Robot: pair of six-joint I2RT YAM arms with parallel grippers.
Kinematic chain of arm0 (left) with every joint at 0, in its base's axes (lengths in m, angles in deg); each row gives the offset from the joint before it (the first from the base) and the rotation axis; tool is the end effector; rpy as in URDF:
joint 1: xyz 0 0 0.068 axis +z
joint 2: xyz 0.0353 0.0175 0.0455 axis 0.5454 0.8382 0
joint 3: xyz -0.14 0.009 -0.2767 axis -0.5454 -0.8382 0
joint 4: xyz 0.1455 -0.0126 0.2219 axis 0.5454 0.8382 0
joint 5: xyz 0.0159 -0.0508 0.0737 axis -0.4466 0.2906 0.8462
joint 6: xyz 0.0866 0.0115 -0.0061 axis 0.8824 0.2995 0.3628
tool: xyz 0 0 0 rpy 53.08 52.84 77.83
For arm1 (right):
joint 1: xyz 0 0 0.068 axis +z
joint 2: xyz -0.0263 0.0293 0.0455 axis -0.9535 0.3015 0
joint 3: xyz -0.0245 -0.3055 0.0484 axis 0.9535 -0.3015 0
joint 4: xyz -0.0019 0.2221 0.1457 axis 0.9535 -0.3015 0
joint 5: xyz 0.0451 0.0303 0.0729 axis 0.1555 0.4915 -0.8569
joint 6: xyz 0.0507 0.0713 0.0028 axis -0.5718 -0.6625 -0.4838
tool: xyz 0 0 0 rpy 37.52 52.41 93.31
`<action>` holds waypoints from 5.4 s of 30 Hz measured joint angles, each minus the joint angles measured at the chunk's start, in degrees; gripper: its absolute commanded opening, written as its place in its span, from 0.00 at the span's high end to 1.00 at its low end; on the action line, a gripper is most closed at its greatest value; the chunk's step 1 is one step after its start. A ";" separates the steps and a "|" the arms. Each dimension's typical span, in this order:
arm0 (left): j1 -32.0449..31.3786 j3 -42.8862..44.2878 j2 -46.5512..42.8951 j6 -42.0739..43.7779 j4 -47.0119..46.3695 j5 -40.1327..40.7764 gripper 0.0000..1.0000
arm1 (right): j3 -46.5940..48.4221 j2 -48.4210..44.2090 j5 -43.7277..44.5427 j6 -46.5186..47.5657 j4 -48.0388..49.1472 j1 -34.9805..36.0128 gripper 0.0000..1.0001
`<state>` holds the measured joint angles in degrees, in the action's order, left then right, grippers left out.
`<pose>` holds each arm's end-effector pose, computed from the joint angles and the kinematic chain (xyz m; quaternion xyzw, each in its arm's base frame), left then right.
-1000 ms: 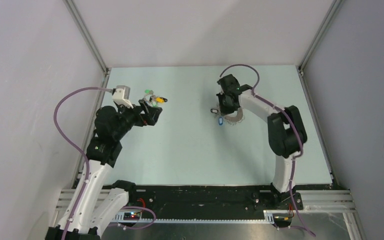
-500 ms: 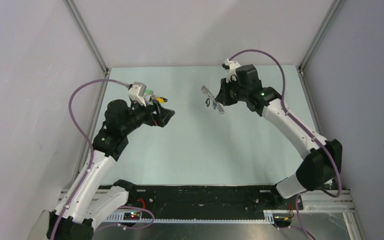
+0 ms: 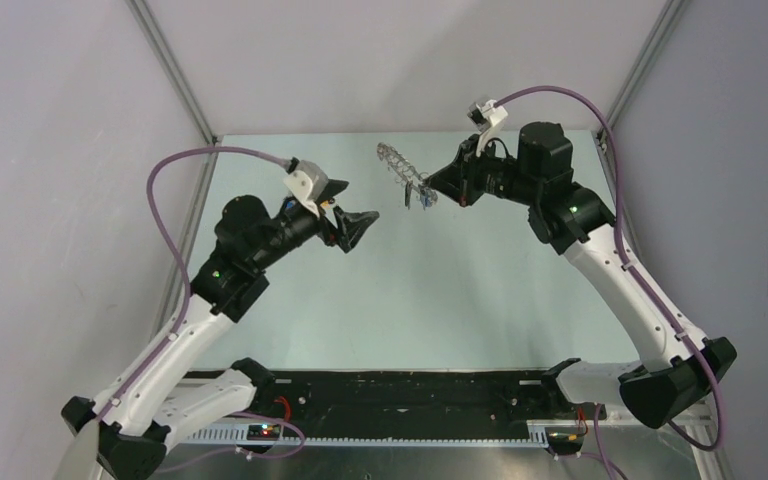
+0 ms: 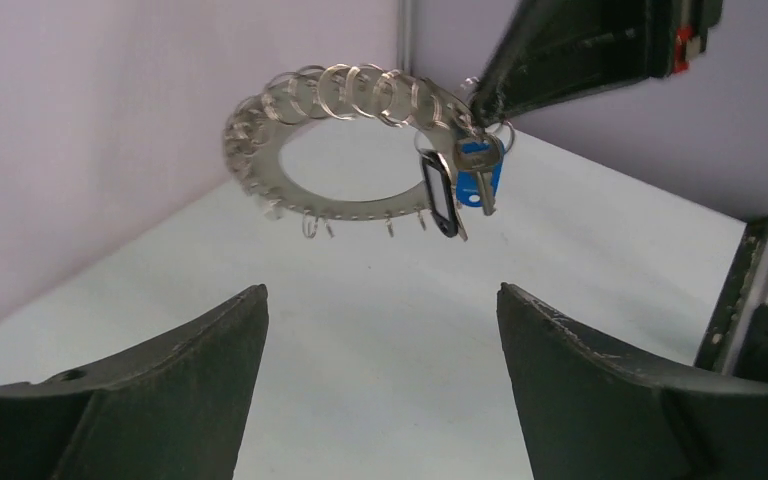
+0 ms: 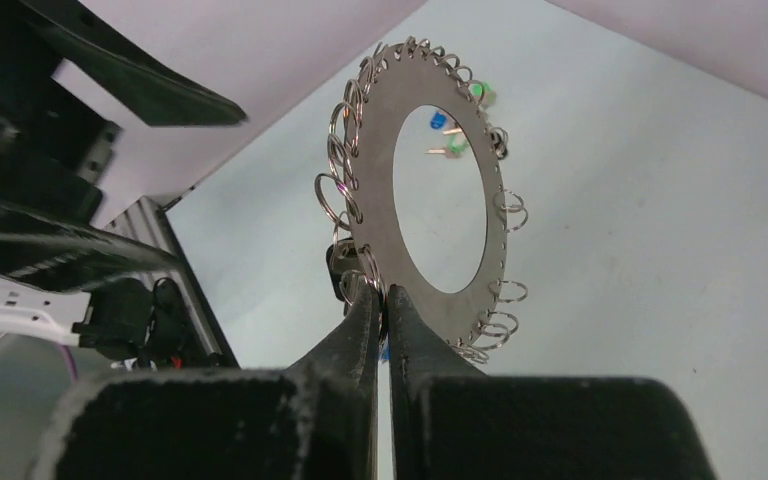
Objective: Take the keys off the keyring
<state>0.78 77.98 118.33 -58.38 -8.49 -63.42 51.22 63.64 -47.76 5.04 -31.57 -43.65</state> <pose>0.1785 -0.1385 0.4390 0.2772 0.6483 -0.3049 0.6402 0.2522 0.1796 0.4675 -0.2809 0.7215 0.3693 0.5140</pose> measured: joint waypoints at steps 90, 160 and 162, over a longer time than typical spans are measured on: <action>1.46 16.15 20.90 8.52 22.18 1.20 1.00 | -6.67 6.25 8.72 14.58 6.56 3.91 0.29; -14.16 -2.21 0.92 28.79 13.94 12.63 1.00 | -34.07 1.51 -16.28 20.20 56.08 10.25 0.58; -14.27 -2.84 0.52 29.55 13.77 12.13 1.00 | -34.07 1.51 -16.50 20.20 56.11 10.25 0.62</action>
<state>-13.49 75.13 118.85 -28.83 5.28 -51.29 17.15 65.15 -64.26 25.24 24.54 -33.40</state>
